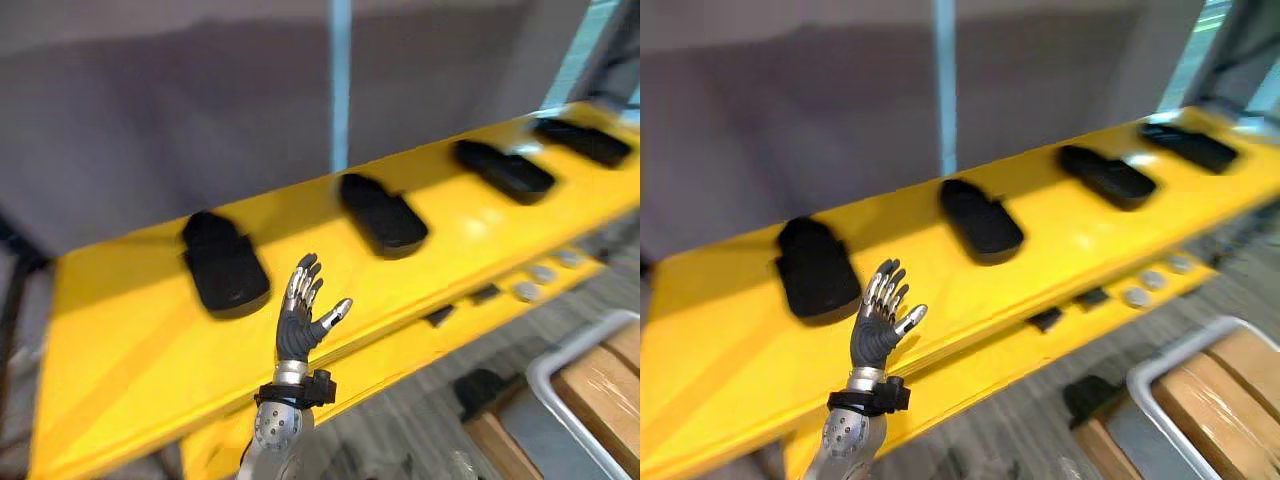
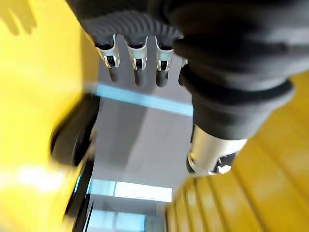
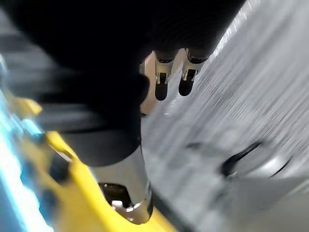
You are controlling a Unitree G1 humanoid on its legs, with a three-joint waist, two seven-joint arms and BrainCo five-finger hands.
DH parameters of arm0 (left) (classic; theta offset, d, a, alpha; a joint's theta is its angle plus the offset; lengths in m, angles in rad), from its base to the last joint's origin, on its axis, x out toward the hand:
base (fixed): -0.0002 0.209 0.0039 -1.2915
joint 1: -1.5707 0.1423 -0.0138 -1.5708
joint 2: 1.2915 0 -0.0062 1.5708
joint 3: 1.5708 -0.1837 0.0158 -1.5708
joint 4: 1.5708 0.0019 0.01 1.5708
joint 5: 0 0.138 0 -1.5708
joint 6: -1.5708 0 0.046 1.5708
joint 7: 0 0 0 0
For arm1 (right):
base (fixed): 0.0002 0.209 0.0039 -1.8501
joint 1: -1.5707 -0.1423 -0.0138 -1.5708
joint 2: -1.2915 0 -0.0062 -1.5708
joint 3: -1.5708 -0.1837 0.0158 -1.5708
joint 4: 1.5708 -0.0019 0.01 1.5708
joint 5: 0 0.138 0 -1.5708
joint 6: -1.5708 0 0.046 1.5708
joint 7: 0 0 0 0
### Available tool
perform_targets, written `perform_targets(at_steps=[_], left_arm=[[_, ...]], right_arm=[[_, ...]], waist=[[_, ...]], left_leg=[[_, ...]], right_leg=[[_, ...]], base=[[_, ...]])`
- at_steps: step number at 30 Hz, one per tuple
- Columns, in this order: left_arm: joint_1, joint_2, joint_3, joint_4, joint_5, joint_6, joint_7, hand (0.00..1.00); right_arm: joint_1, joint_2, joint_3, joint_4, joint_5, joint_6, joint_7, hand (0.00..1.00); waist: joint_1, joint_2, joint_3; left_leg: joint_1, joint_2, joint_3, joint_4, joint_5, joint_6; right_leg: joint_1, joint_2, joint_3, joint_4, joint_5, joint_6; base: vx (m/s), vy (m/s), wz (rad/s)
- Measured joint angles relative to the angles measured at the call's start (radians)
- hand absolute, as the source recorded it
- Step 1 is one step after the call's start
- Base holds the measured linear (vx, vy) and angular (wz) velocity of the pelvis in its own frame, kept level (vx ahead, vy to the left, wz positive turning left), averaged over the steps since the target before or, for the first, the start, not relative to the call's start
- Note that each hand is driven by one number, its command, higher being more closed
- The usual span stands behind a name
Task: Walk over and take plastic housings, then place them on the shelf
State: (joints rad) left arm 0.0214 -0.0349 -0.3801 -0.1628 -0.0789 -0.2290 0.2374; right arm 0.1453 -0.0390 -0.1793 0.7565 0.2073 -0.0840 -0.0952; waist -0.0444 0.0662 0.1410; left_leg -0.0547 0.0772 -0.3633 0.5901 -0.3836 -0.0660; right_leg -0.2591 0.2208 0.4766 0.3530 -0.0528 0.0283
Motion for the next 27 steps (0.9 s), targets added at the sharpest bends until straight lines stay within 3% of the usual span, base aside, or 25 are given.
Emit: perform_targets(at_steps=[1,2,3,4,6,7,9,10,12,13,14,15,16,18,20,23,25,27], left_arm=[[-0.013,0.0,0.003,0.008,0.011,0.006,0.002,0.0],[-0.018,-0.001,0.013,0.007,0.022,0.007,0.006,0.0],[-0.03,-0.001,0.05,0.009,0.037,0.01,0.015,0.0],[-0.049,-0.009,0.083,0.02,0.048,0.013,0.023,0.0],[-0.062,-0.009,0.105,0.03,0.059,0.022,0.034,0.0],[-0.061,-0.01,0.126,0.04,0.063,0.023,0.043,0.0],[-0.076,-0.009,0.132,0.093,0.063,0.02,0.047,0.0],[-0.082,-0.009,0.149,0.148,0.063,0.02,0.047,0.0],[-0.083,-0.007,0.186,0.225,0.062,0.034,0.048,0.0],[-0.085,0.0,0.227,0.283,0.062,0.048,0.048,0.0],[-0.083,-0.002,0.298,0.364,0.062,0.077,0.049,0.0],[-0.081,0.001,0.348,0.41,0.063,0.1,0.048,0.0],[-0.065,0.008,0.418,0.448,0.064,0.124,0.053,0.0],[-0.055,0.023,0.466,0.483,0.068,0.125,0.064,0.0],[-0.064,0.054,0.55,0.617,0.073,0.126,0.078,0.0],[-0.08,0.08,0.616,0.86,0.041,0.132,0.08,0.0],[-0.07,0.095,0.698,1.123,-0.01,0.146,0.055,0.0],[-0.047,0.099,0.737,1.221,-0.031,0.166,0.031,0.0]], right_arm=[[0.02,0.019,0.006,-0.058,0.002,-0.005,-0.002,0.0],[0.024,0.029,0.007,-0.08,0.002,-0.005,-0.002,0.0],[0.017,0.047,0.007,-0.098,0.0,-0.006,-0.002,0.0],[0.017,0.05,-0.001,-0.114,-0.007,-0.006,-0.006,0.0],[0.029,0.052,-0.019,-0.108,-0.022,-0.005,-0.02,0.0],[0.048,0.051,-0.022,-0.099,-0.039,-0.004,-0.025,0.0],[0.056,0.049,-0.062,-0.039,-0.057,-0.003,-0.028,0.0],[0.037,0.039,-0.098,0.03,-0.057,-0.001,-0.03,0.0],[0.013,0.026,-0.134,0.095,-0.057,0.006,-0.029,0.0],[0.01,0.022,-0.14,0.116,-0.057,0.014,-0.03,0.0],[-0.004,0.004,-0.142,0.14,-0.057,0.024,-0.027,0.0],[-0.025,-0.004,-0.156,0.168,-0.056,0.026,-0.023,0.0],[-0.036,-0.007,-0.183,0.201,-0.056,0.027,-0.022,0.0],[-0.042,-0.017,-0.211,0.223,-0.056,0.028,-0.022,0.0],[-0.073,-0.046,-0.233,0.265,-0.056,0.029,-0.021,0.0],[-0.077,-0.044,-0.25,0.295,-0.056,0.032,-0.02,0.0],[-0.078,-0.039,-0.266,0.333,-0.056,0.041,-0.013,0.0],[-0.077,-0.03,-0.295,0.342,-0.056,0.046,-0.007,0.0]], waist=[[-0.002,-0.012,0.002],[0.002,-0.01,-0.001],[0.026,-0.025,0.001],[0.043,-0.039,0.009],[0.057,-0.057,0.023],[0.065,-0.053,0.014],[0.056,-0.062,-0.025],[0.058,-0.066,-0.037],[0.056,-0.076,-0.043],[0.051,-0.084,-0.045],[0.038,-0.077,-0.048],[0.033,-0.068,-0.045],[0.038,-0.07,-0.049],[0.048,-0.071,-0.06],[0.061,-0.068,-0.058],[0.059,-0.068,-0.055],[0.06,-0.064,-0.054],[0.061,-0.067,-0.053]], left_leg=[[0.01,-0.027,0.02,-0.006,-0.02,0.031],[0.014,-0.031,0.053,-0.023,-0.028,0.043],[0.031,-0.016,0.166,-0.077,-0.032,0.049],[0.064,-0.004,0.291,-0.165,-0.025,0.06],[0.125,0.003,0.445,-0.234,-0.014,0.077],[0.153,0.014,0.522,-0.247,-0.012,0.079],[0.156,0.019,0.585,-0.27,0.002,0.077],[0.152,0.019,0.625,-0.28,0.012,0.072],[0.152,0.014,0.664,-0.291,0.021,0.057],[0.151,0.002,0.673,-0.306,0.038,0.049],[0.157,-0.003,0.667,-0.347,0.069,0.046],[0.167,0.009,0.659,-0.371,0.093,0.052],[0.181,0.026,0.654,-0.389,0.118,0.07],[0.181,0.029,0.632,-0.409,0.127,0.081],[0.179,0.025,0.621,-0.438,0.135,0.056],[0.194,0.019,0.606,-0.447,0.141,0.043],[0.213,0.018,0.602,-0.459,0.131,0.026],[0.215,0.015,0.598,-0.465,0.131,0.025]], right_leg=[[-0.027,0.015,0.059,-0.002,0.03,0.03],[-0.053,0.02,0.049,-0.01,0.063,0.038],[-0.082,0.0,-0.086,-0.093,0.162,0.003],[-0.088,-0.081,-0.309,-0.181,0.146,-0.04],[-0.125,-0.221,-0.662,-0.101,0.056,-0.06],[-0.132,-0.26,-0.721,0.021,0.051,-0.059],[-0.116,-0.305,-0.7,0.159,0.018,-0.025],[-0.086,-0.338,-0.677,0.212,-0.047,-0.018],[-0.049,-0.383,-0.68,0.214,-0.103,0.007],[-0.036,-0.379,-0.684,0.151,-0.117,0.011],[-0.013,-0.344,-0.68,0.053,-0.102,-0.005],[0.019,-0.307,-0.668,-0.016,-0.061,-0.014],[0.088,-0.258,-0.647,-0.168,0.018,-0.029],[0.148,-0.224,-0.623,-0.323,0.102,-0.039],[0.17,-0.203,-0.593,-0.44,0.182,-0.044],[0.185,-0.209,-0.597,-0.445,0.187,-0.041],[0.197,-0.212,-0.601,-0.446,0.188,-0.037],[0.199,-0.219,-0.607,-0.446,0.186,-0.032]], base=[[-0.12,0.303,-2.04],[-0.18,0.284,-2.54],[-0.23,0.198,-2.81],[-0.25,0.181,-2.62],[-0.23,0.158,-2.2],[-0.17,0.126,-1.96],[-0.09,-0.025,-1.27],[-0.04,-0.132,-1.01],[0.01,-0.156,-0.78],[0.04,-0.196,-0.84],[0.05,-0.184,-0.79],[0.03,-0.192,-0.93],[0.0,-0.149,-0.71],[-0.01,-0.125,-0.53],[-0.05,-0.042,-0.47],[-0.05,0.0,0.03],[-0.08,0.038,0.04],[-0.05,0.019,0.04]])
